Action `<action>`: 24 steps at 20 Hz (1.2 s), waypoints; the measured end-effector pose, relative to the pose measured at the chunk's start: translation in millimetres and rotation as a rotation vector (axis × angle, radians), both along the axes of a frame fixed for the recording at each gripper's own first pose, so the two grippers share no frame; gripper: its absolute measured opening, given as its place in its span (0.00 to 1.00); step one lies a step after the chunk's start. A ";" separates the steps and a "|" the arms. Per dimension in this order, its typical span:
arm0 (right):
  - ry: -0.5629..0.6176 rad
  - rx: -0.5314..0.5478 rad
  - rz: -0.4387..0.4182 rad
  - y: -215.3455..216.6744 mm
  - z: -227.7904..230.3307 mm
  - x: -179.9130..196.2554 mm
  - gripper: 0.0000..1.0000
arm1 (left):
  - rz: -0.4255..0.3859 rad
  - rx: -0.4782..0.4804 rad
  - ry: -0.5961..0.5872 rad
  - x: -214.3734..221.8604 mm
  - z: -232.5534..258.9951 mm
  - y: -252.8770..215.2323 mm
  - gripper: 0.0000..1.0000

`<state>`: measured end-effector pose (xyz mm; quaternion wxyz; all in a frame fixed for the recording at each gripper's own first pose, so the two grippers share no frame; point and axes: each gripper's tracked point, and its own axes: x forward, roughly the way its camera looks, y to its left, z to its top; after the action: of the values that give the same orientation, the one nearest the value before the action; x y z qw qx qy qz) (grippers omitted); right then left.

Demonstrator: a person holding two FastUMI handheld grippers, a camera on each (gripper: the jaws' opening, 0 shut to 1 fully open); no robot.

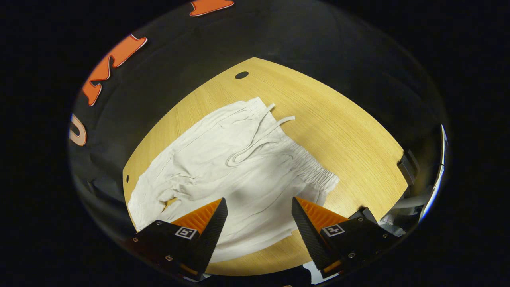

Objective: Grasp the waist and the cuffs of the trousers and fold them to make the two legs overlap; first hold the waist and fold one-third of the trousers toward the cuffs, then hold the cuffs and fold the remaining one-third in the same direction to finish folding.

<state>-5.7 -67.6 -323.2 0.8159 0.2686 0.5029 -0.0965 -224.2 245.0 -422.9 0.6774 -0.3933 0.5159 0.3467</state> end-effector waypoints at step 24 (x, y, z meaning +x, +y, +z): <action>0.057 0.107 -0.196 -37.2 -29.2 -25.6 0.96 | 0.098 -0.087 -0.252 61.9 -52.9 35.9 0.08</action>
<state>-31.3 -104.8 -352.4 0.7724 0.3567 0.5017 -0.1564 -162.3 280.9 -475.8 0.7015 -0.4873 0.4215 0.3047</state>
